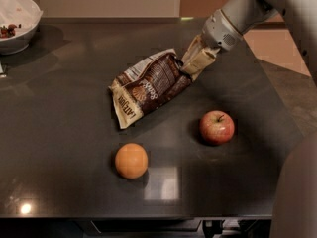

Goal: Move brown chip bag near apple

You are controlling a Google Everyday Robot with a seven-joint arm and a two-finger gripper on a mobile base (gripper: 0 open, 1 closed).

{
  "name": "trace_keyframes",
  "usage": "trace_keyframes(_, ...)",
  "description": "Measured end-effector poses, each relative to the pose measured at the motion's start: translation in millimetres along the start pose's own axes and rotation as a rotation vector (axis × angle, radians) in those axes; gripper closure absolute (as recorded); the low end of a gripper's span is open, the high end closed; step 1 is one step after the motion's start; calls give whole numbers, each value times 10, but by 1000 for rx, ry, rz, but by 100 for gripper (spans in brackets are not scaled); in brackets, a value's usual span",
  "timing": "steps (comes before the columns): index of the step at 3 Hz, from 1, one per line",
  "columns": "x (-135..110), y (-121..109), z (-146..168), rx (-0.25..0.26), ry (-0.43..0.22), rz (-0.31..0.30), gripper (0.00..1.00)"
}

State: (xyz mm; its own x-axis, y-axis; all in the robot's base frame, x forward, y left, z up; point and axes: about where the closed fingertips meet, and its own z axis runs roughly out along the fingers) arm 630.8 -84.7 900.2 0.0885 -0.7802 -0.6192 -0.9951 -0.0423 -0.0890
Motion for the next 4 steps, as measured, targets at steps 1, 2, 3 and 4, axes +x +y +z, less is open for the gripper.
trace_keyframes(1,239,28,-231,14,1,7,100)
trace_keyframes(2,508,-10,-427,49,15,47,100)
trace_keyframes(3,721,-17,-646,87,21,85,100)
trace_keyframes(4,862,25,-854,109,23,105,100)
